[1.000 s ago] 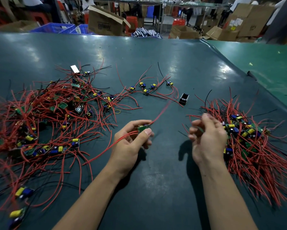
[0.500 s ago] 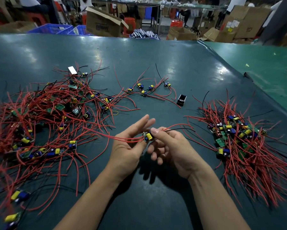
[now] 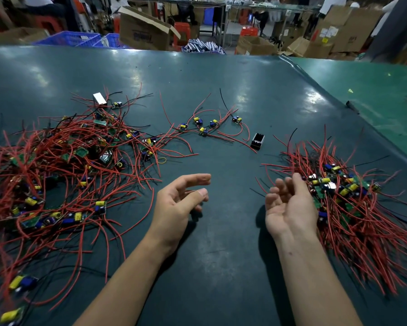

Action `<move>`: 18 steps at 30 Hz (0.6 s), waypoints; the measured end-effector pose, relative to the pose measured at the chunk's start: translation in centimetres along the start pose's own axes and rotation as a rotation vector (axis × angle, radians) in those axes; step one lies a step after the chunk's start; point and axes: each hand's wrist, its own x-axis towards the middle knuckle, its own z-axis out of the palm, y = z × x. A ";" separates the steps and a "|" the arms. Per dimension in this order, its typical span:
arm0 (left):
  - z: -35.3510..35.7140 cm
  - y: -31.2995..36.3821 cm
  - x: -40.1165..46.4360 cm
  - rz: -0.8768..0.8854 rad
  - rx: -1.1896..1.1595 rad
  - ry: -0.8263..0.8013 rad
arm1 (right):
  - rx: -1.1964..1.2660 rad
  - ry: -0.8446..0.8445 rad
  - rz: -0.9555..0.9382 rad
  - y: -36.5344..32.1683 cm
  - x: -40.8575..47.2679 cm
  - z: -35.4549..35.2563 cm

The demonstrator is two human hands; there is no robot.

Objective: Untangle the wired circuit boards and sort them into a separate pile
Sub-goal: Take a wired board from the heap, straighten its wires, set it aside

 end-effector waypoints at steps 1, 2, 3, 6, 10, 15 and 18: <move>0.0 0.0 0.0 0.005 0.001 -0.004 | -0.023 -0.004 0.004 0.2 0.0 0.0; -0.1 0.0 0.0 0.009 0.005 -0.007 | -0.049 -0.006 0.004 0.4 0.1 0.0; -0.1 0.0 0.0 0.011 0.011 -0.008 | -0.078 -0.008 0.002 0.5 0.0 0.0; -0.2 0.1 -0.1 0.015 0.013 -0.002 | -0.173 -0.050 -0.008 1.0 -0.1 0.2; -0.3 0.3 -0.1 0.012 0.012 0.001 | -0.328 -0.132 -0.127 1.7 -0.3 0.5; -0.1 0.7 0.4 0.084 0.219 0.145 | -0.532 -0.269 -0.295 3.0 -1.0 0.6; -1.7 1.4 0.6 0.290 0.579 0.270 | -0.594 -0.309 -0.347 3.3 -1.2 0.6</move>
